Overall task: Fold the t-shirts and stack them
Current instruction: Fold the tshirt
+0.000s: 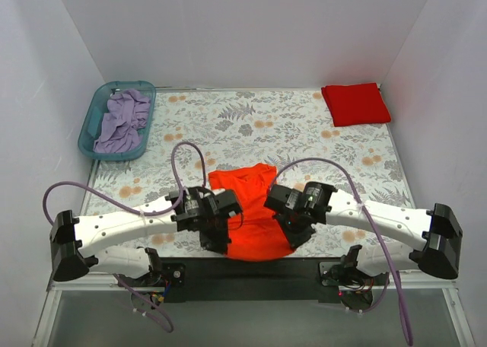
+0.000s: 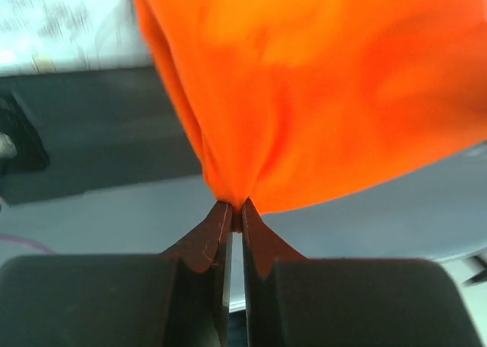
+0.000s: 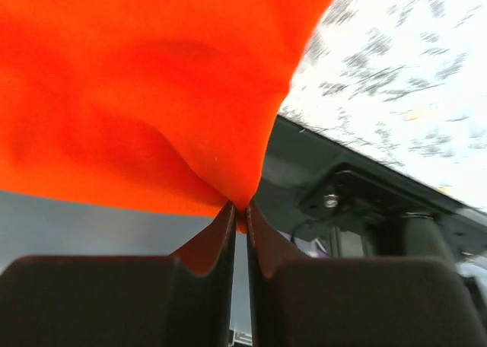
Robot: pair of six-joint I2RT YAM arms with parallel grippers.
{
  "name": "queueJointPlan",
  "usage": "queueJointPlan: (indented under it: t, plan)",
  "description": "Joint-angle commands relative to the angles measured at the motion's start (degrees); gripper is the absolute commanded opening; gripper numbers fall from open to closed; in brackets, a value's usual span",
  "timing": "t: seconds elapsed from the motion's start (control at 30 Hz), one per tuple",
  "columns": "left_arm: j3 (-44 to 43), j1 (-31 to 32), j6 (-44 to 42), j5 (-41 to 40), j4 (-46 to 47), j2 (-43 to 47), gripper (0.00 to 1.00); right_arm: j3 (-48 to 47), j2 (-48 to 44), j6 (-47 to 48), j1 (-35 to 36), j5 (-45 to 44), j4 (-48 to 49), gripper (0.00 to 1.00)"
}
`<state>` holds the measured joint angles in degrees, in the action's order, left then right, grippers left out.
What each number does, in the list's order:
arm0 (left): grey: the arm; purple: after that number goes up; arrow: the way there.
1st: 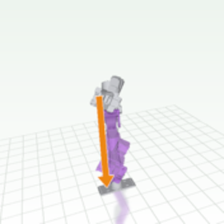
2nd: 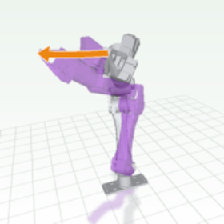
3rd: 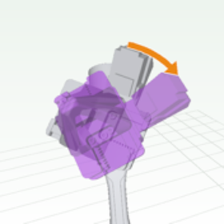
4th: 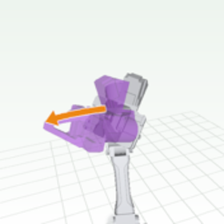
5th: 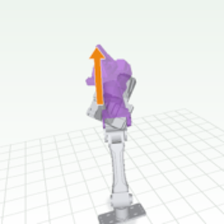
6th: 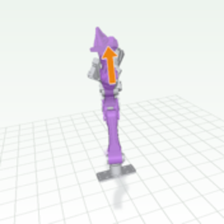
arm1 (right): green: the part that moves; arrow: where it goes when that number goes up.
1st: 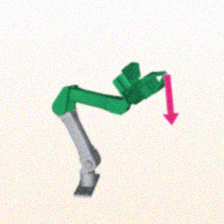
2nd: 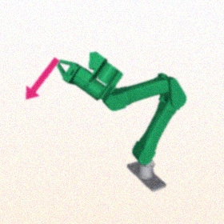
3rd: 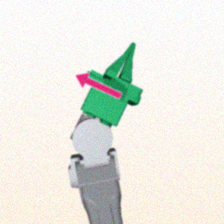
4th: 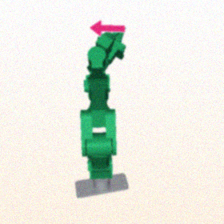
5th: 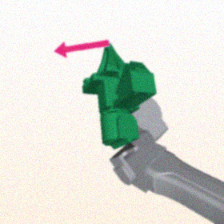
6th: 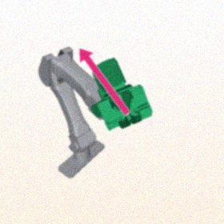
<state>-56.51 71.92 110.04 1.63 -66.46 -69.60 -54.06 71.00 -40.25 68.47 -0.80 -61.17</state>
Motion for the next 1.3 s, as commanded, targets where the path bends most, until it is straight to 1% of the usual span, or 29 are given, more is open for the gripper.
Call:
queueJointPlan:
  t: [0.0, 0.03, 0.07, 0.1, 0.13, 0.17, 0.2, 0.3, 0.33, 0.5, 0.6, 0.67, 0.83, 0.97, 1.1, 1.27]
  plan:
    - [-5.45, -8.7, -4.73, -4.53, -5.53, 0.69, 0.0, -9.46, 2.9, 4.73, -4.64, -7.11, -8.88, 0.14]
    - [-5.89, -13.08, -6.57, -4.53, -4.13, 1.22, 0.0, -11.05, 3.52, 7.79, -7.09, -7.2, -8.88, 0.14]
    - [-6.07, -15.04, -9.38, -4.27, -3.34, 1.31, 0.0, -12.54, 4.23, 8.95, -8.25, -7.29, -8.97, 0.14]
    - [-6.33, -16.71, -10.8, -3.74, -2.55, 1.14, 0.0, -16.13, 5.8, 10.27, -9.48, -7.2, -9.14, 0.13]
    - [-6.59, -18.9, -11.77, -3.82, -1.41, 0.88, 0.0, -17.55, 6.6, 11.41, -11.58, -7.03, -9.15, 0.1]
    - [-7.12, -19.88, -13.34, -3.83, -0.96, -0.08, 0.0, -19.39, 7.48, 13.51, -12.56, -6.94, -9.06, 0.02]
    - [-7.38, -20.67, -14.23, -3.65, -0.7, -0.53, 0.0, -21.85, 9.22, 14.4, -13.44, -6.59, -9.14, 0.01]
    - [-8.35, -24.45, -17.13, -2.95, 1.23, -1.76, 0.0, -25.2, 12.48, 17.57, -16.08, -5.53, -9.15, 0.01]
    - [-8.7, -26.46, -18.01, -2.34, 2.29, -2.02, 0.0, -26.95, 13.19, 18.18, -16.87, -5.36, -9.15, 0.01]
    - [-11.42, -32.1, -22.4, -1.72, 4.49, -4.83, 0.0, -30.57, 16.7, 21.08, -19.86, -5.36, -8.88, 0.01]
    - [-13.09, -36.22, -25.13, -1.72, 6.42, -7.2, 0.0, -32.77, 18.64, 22.75, -22.84, -5.62, -8.53, 0.01]
    - [-14.15, -37.55, -26.8, -0.06, 7.21, -8.44, 0.0, -34.88, 19.61, 23.46, -23.99, -5.79, -8.27, 0.01]
    - [-18.45, -41.07, -29.96, 0.48, 8.53, -12.74, 0.0, -39.8, 23.65, 26.27, -27.94, -4.83, -7.65, 0.01]
    - [-20.21, -44.14, -31.63, 1.09, 10.29, -15.81, 0.0, -43.49, 27.34, 28.11, -30.49, -3.78, -6.6, 0.01]
    - [-19.52, -46.16, -32.17, 1.01, 12.4, -18.55, 0.0, -45.43, 31.55, 29.7, -32.52, -2.02, -3.97, 0.01]
    - [-16.53, -47.92, -32.52, -0.04, 16.97, -21.62, 0.0, -44.03, 35.34, 30.76, -35.15, -0.87, 0.51, 0.01]
